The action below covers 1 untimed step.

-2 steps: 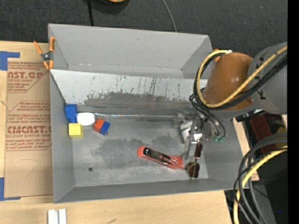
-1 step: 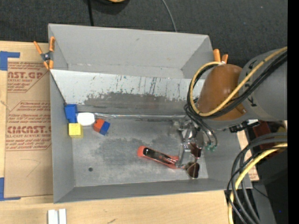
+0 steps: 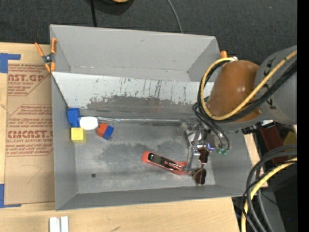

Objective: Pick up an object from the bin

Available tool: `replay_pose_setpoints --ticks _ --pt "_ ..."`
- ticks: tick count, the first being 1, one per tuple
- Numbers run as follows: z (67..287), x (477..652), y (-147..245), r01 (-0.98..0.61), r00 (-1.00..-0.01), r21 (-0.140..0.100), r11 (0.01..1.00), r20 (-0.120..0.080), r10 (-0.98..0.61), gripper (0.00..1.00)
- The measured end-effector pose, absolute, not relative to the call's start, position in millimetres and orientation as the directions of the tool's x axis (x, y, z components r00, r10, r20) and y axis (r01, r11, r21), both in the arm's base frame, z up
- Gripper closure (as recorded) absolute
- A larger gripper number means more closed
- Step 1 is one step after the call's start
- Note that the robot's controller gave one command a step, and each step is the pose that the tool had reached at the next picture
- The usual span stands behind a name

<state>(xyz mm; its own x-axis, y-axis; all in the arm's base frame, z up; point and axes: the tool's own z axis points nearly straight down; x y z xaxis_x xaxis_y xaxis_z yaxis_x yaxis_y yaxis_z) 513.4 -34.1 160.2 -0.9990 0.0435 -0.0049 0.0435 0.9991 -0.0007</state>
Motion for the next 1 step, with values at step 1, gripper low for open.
replay_pose_setpoints --ticks 1 --pt "88.1 493.1 -32.0 0.272 -0.962 0.002 0.962 0.000 0.272 0.00"
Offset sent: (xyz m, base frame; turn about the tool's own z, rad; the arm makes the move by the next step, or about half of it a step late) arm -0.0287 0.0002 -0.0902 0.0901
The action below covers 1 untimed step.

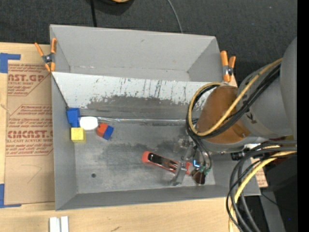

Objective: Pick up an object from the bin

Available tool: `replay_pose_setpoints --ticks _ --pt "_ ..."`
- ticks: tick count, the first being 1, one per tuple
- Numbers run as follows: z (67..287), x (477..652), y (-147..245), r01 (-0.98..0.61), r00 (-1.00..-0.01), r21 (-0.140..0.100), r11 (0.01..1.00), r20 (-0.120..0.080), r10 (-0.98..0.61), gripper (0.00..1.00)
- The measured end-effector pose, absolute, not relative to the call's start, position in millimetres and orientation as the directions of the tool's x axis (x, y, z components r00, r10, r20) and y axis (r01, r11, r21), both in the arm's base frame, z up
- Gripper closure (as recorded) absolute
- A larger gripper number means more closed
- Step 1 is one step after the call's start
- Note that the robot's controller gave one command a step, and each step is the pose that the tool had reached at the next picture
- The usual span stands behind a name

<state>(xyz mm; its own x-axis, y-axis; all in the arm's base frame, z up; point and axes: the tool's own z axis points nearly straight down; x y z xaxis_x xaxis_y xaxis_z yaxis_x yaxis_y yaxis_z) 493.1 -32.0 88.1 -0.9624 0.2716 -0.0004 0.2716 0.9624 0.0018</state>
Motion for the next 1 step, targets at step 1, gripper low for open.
replay_pose_setpoints --ticks 1 --pt "69.3 484.4 -33.4 0.133 -0.991 -0.001 0.991 -0.004 0.133 1.00"
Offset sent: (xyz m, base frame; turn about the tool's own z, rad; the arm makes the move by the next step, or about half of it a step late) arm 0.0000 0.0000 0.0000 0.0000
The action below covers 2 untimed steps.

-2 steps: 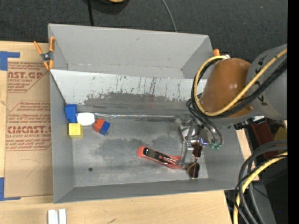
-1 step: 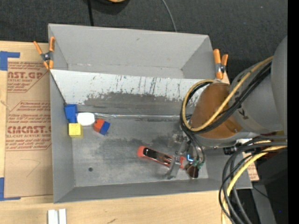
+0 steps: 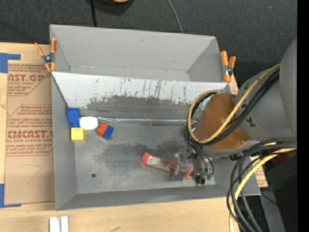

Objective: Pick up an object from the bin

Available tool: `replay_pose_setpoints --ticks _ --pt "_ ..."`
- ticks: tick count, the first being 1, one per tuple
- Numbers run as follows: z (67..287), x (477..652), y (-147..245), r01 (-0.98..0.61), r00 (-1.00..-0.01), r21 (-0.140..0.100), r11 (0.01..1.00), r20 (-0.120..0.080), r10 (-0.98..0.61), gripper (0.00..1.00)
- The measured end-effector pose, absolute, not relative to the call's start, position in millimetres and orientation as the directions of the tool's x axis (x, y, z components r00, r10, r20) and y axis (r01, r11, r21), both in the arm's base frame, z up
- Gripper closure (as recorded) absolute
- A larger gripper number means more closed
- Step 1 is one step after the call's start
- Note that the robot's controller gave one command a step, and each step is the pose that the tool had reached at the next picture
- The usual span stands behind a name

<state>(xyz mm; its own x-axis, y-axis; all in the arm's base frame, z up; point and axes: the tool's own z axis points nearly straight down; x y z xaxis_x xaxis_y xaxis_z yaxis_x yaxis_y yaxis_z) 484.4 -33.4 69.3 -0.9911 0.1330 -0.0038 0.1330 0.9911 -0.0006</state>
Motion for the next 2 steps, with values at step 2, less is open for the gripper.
replay_pose_setpoints --ticks 2 --pt "72.1 483.4 -33.3 0.133 -0.991 -0.001 0.991 0.000 0.133 1.00"
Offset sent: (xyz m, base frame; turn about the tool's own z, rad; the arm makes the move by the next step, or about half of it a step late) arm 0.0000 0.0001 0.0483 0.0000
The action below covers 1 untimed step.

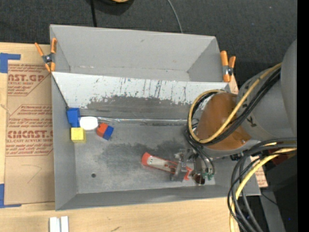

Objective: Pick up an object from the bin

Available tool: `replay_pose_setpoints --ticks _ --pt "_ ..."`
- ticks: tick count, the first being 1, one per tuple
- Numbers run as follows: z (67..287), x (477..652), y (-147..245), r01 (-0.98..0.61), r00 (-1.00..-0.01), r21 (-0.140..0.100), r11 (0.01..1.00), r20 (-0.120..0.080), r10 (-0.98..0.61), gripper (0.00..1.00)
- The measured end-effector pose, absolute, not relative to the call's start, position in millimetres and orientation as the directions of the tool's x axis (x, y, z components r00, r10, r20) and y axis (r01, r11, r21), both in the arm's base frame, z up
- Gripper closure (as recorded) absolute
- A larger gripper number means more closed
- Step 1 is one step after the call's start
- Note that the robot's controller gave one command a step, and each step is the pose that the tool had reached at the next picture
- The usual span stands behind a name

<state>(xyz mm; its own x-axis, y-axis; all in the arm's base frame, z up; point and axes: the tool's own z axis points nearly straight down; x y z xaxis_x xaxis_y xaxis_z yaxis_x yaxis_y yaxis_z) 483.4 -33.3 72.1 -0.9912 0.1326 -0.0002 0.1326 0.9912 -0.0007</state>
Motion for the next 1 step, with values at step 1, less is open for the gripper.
replay_pose_setpoints --ticks 1 --pt "86.4 482.3 -32.9 0.133 -0.991 0.000 0.991 0.003 0.133 1.00"
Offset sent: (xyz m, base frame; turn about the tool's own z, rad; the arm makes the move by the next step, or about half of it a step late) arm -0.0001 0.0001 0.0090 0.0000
